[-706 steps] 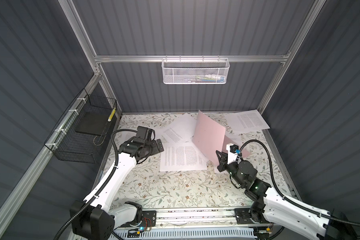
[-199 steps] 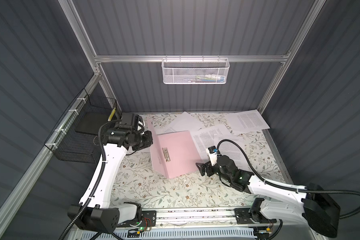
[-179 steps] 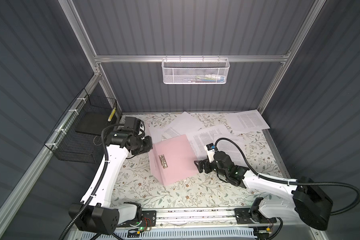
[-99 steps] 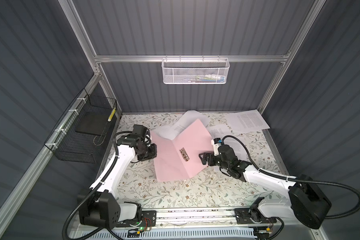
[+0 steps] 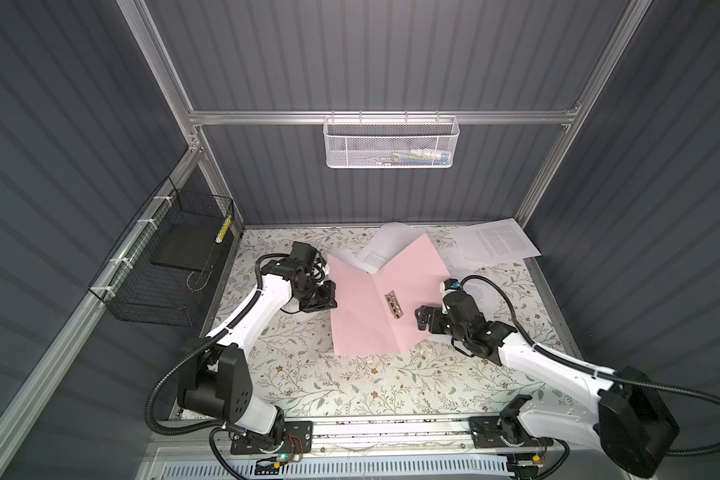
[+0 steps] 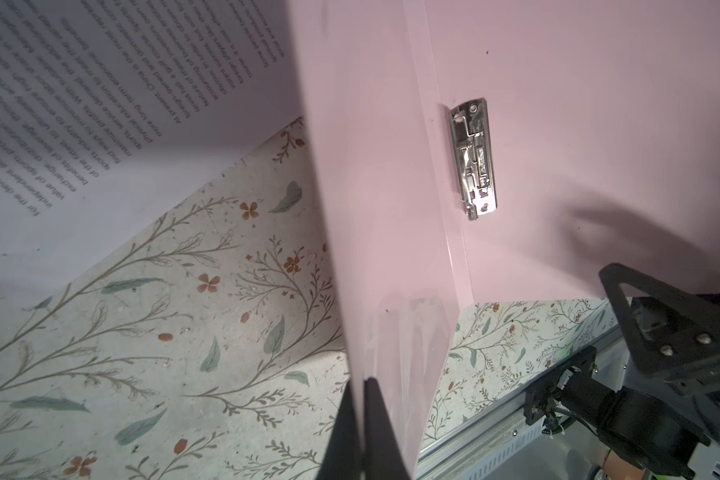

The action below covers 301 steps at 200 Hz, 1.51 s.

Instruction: Put the files into the folder

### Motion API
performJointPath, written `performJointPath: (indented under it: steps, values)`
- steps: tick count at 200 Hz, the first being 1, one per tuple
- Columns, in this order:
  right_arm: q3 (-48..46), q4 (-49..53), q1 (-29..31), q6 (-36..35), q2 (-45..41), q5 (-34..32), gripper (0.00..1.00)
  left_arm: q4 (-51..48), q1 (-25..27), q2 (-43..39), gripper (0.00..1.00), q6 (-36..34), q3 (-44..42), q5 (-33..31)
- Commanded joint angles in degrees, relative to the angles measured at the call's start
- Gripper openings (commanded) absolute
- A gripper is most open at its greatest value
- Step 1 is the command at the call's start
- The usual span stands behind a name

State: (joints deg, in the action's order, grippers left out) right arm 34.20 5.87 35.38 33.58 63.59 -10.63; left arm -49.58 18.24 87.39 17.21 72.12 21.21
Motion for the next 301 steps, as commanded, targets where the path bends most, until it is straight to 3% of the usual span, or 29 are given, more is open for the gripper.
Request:
performJointPath:
  steps: [1,16,36,64,83,108,141,157,225,254,301]
  values:
    - [-0.37,3.43,-0.29,-1.39,-12.17,-9.88,0.98,-2.16,0.63,0.39,0.00,-3.11,4.05,1.73]
    - [4.44,10.63,-0.11,-3.40,-13.52,-11.17,0.96,-3.79,1.50,1.23,0.00,-3.93,6.50,1.65]
    - [11.60,23.17,0.00,-3.28,-12.92,-17.86,0.98,-3.57,2.58,1.37,0.00,-3.40,7.77,0.97]
    - [11.81,21.91,0.54,-6.08,-17.69,-19.00,0.96,-3.97,2.59,1.75,0.00,-3.86,8.30,1.15]
    - [10.66,14.45,0.48,-10.28,-16.15,-7.88,0.94,-3.50,2.57,1.95,0.00,-3.86,7.78,2.17]
    - [9.22,5.17,0.25,-8.78,-5.06,14.13,0.92,-3.43,2.97,2.60,0.00,-4.13,7.29,1.43]
    - [7.10,-7.08,-0.99,-5.73,11.79,32.42,0.70,-5.14,5.11,3.18,0.00,-5.33,7.02,-1.84]
    - [7.30,-9.12,-1.04,-5.46,16.11,34.28,0.59,-5.65,5.23,2.28,0.00,-5.34,5.98,-4.00]
    - [7.43,-10.40,-2.31,-5.91,26.91,32.95,0.39,-6.45,5.23,1.60,0.00,-5.70,4.52,-7.24]
    - [5.35,-12.06,-3.67,-4.39,26.37,30.60,0.35,-6.84,5.23,1.57,0.00,-5.96,5.01,-6.93]
    - [5.69,-13.88,-4.19,-3.92,30.91,35.57,0.27,-6.78,5.23,1.31,0.00,-5.77,5.25,-6.57]
